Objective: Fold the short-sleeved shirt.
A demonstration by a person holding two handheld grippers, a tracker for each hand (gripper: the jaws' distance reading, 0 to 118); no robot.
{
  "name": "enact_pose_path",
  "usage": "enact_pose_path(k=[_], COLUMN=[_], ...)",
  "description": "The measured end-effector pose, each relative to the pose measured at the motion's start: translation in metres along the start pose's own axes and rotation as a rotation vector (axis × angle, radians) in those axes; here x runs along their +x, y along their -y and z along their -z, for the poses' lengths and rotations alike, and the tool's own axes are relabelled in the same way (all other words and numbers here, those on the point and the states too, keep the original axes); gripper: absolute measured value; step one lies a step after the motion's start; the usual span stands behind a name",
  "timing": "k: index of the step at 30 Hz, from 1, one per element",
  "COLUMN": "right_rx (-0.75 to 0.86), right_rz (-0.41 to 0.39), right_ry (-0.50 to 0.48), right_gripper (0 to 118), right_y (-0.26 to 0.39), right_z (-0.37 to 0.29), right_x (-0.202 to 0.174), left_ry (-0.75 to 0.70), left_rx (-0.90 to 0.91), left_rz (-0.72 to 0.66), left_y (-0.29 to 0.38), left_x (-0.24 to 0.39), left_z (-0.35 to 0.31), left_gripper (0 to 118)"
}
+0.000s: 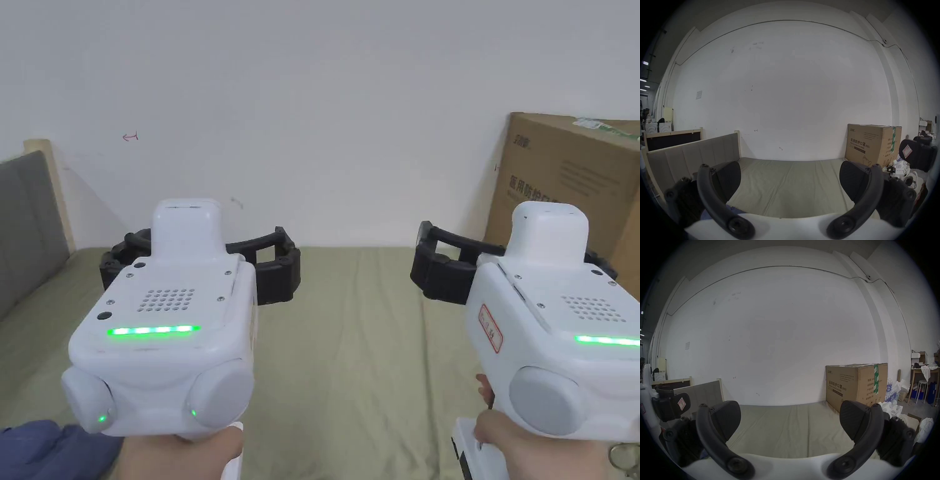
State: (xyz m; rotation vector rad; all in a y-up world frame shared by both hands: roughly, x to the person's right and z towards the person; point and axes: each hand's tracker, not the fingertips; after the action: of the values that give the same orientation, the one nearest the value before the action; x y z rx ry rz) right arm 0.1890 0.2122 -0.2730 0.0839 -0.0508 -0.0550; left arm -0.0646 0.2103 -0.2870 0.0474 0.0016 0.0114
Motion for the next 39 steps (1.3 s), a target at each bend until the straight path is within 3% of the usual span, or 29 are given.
enact_pose_path(k=[39], right_rx=[-0.045], right_rz=[0.018], right_ry=[-0.01], right_gripper=[118], right_y=[-0.0008], right_z=[0.005], right_x=[-0.0049], left_ry=[0.041], left_rx=[-0.018], left_rz=[-0.013], left_y=[0.0036], left_x=[-0.0067], left_z=[0.002], left_gripper=[118])
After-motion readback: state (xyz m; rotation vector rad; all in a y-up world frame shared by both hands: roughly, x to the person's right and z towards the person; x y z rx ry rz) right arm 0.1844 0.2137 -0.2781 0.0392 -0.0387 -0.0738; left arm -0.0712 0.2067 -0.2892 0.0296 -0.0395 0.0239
